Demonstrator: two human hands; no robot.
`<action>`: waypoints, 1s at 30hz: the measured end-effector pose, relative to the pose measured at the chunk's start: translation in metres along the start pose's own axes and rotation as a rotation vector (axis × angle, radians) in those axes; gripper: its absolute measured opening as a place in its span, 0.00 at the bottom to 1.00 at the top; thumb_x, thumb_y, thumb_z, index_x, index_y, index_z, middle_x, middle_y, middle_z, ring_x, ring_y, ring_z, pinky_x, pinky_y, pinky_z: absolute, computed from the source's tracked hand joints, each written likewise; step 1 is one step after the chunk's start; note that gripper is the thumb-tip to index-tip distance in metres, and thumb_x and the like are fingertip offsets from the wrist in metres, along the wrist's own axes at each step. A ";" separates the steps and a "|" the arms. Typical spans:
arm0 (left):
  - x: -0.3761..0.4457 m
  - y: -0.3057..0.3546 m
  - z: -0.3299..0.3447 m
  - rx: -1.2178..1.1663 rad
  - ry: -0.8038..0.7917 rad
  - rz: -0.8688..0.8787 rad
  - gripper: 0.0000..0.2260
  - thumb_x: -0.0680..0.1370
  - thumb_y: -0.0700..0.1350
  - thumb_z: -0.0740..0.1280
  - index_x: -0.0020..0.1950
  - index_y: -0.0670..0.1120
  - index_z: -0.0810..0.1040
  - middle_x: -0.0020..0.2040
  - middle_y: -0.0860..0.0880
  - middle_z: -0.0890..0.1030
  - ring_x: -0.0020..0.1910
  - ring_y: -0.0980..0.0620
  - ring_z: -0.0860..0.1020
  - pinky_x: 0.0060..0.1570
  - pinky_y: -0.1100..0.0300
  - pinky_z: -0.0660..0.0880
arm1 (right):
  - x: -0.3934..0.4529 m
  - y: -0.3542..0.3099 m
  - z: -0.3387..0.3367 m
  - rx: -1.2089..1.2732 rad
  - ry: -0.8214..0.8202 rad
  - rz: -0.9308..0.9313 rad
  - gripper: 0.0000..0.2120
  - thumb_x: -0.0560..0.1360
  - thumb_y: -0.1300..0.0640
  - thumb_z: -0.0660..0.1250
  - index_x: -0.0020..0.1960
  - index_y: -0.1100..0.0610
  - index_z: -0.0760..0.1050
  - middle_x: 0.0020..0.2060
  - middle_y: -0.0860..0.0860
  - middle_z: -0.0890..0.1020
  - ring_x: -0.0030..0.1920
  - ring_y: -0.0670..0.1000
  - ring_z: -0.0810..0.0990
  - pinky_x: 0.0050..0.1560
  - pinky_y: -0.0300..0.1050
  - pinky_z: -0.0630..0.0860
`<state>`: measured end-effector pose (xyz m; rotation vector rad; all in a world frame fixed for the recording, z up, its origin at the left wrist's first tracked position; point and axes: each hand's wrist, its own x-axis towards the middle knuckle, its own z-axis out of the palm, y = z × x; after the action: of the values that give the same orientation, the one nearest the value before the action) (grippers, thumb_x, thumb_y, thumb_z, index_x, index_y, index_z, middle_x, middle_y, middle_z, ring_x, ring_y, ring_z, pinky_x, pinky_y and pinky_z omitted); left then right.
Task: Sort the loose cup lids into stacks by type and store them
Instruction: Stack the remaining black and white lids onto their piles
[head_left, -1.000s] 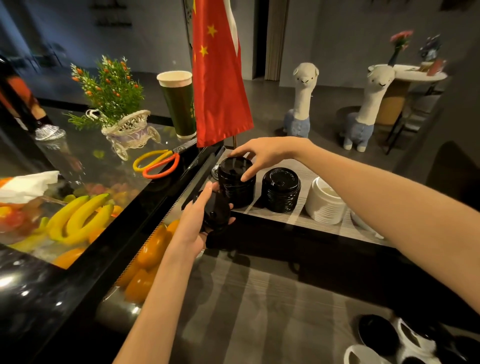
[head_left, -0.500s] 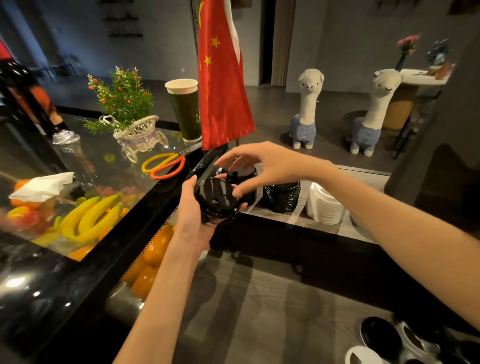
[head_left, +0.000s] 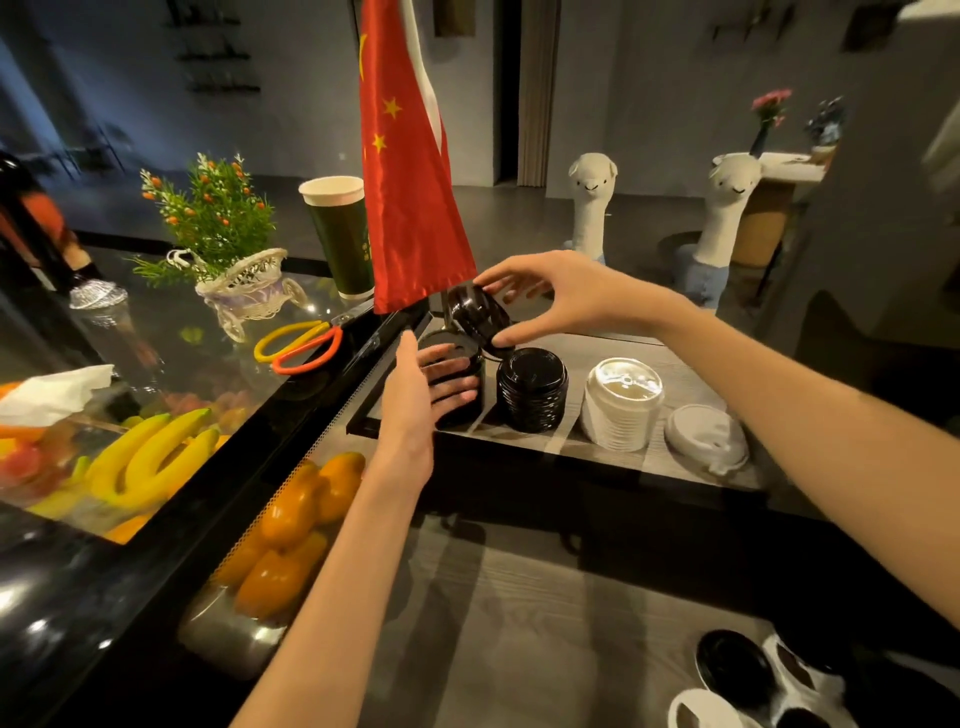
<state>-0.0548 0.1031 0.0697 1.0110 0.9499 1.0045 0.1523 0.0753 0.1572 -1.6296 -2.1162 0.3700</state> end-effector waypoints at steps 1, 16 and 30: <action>0.004 -0.004 -0.004 0.043 0.059 0.017 0.24 0.87 0.56 0.51 0.63 0.42 0.80 0.56 0.42 0.85 0.52 0.46 0.84 0.52 0.54 0.81 | 0.007 0.002 0.003 -0.019 -0.011 0.010 0.34 0.73 0.46 0.79 0.74 0.51 0.72 0.66 0.45 0.80 0.63 0.42 0.79 0.67 0.40 0.76; 0.034 -0.035 -0.036 0.190 -0.041 -0.064 0.24 0.87 0.58 0.50 0.82 0.52 0.62 0.81 0.48 0.65 0.80 0.46 0.63 0.80 0.45 0.57 | 0.104 0.006 0.035 -0.316 -0.424 0.010 0.35 0.73 0.52 0.79 0.77 0.50 0.71 0.70 0.50 0.75 0.67 0.52 0.74 0.68 0.53 0.74; 0.024 -0.050 -0.045 0.234 0.156 0.171 0.17 0.87 0.52 0.54 0.69 0.48 0.77 0.65 0.49 0.80 0.64 0.52 0.78 0.65 0.52 0.75 | 0.048 0.001 0.047 -0.117 -0.035 -0.030 0.27 0.78 0.50 0.74 0.75 0.53 0.73 0.67 0.51 0.78 0.64 0.49 0.77 0.68 0.49 0.75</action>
<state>-0.0806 0.1246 0.0070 1.2384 1.1436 1.1460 0.1195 0.1242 0.1246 -1.6646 -2.2231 0.2720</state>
